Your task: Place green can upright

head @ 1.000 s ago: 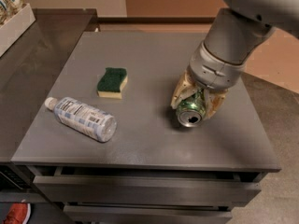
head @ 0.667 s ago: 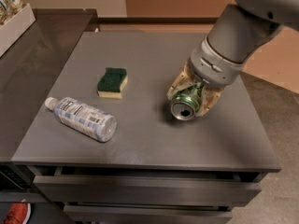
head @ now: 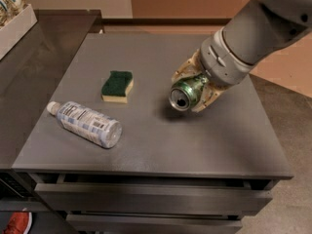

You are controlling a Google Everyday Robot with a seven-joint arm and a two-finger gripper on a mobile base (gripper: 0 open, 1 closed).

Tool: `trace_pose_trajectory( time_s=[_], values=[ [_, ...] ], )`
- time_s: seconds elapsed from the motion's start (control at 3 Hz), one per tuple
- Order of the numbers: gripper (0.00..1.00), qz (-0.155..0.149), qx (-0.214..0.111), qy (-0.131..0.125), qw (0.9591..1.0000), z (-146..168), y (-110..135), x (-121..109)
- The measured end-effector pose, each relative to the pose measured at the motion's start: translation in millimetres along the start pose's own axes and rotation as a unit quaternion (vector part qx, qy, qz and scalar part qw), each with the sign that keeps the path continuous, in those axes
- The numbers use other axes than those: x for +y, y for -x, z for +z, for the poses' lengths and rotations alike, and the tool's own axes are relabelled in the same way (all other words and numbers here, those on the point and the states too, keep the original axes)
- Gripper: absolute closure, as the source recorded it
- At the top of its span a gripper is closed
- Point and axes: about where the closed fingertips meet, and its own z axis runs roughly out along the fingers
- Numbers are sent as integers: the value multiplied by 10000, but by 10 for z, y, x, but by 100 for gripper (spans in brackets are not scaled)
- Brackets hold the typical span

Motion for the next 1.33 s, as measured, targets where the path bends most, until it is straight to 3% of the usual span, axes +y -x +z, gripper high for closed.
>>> trace_pose_trajectory(
  time_s=[0.33, 1.0, 1.33],
  values=[
    [100, 696, 37, -512, 9963, -40, -12, -180],
    [100, 785, 31, -497, 9957, -41, -19, -206],
    [100, 1114, -63, -380, 9930, -28, -90, -238]
  ],
)
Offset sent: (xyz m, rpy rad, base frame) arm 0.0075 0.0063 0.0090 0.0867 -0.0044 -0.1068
